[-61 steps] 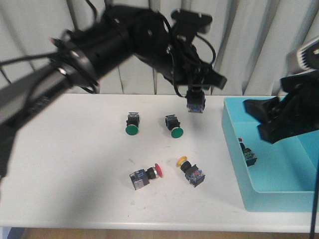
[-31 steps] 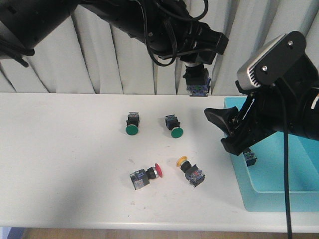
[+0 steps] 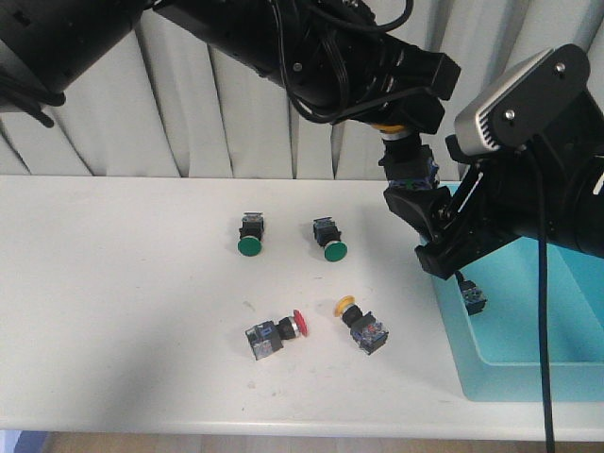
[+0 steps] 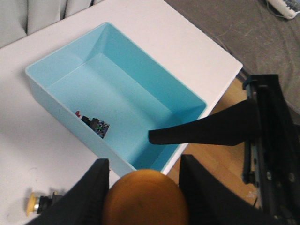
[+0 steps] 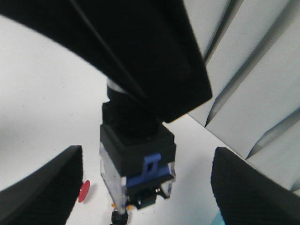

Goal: Pick red and yellow buttons and place in box
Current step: 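Pass the yellow button from the left gripper to the right gripper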

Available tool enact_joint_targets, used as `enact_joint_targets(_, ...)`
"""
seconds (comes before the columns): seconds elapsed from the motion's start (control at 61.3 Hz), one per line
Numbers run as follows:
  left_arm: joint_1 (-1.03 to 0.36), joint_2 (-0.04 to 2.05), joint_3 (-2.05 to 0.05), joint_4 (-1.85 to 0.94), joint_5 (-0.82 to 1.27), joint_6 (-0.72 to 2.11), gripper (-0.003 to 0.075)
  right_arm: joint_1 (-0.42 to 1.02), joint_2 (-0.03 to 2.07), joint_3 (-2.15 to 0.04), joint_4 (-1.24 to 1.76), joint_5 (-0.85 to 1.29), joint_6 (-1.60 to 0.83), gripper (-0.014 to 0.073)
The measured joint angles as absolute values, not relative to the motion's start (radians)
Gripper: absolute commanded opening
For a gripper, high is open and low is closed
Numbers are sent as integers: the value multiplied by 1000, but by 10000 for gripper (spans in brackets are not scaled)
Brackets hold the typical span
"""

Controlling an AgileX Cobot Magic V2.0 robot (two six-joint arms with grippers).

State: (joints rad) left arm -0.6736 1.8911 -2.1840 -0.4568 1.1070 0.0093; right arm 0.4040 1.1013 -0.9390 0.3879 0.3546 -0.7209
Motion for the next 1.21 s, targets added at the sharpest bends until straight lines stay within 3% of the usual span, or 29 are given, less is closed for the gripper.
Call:
enact_joint_targets(0.179,-674,1891,-2184,-513,1108,31,-6,404,1101,-939,430,348,-751,548)
enact_joint_targets(0.294,-674,1891,-2184,-541,1109,40,-6,404,1101,-939,455,329,-766,497)
enact_joint_targets(0.408,-674,1891,-2184,-556,1110,48,-6,404,1101,-939,465,320,-770,353)
enact_joint_targets(0.636,-674,1891,-2184,-559,1107,56,7,405,1101,-939,485,326,-772,-14)
enact_joint_targets(0.799,-674,1891,-2184,-559,1107,58,40,405,1101,-939,490,327,-772,-7)
enact_joint_targets(0.913,-674,1891,-2184,-559,1108,64,103,405,1101,-939,490,327,-772,-7)
enact_joint_targets(1.207,-679,1891,-2184,-562,1115,110,384,405,1101,-938,490,329,-773,-4)
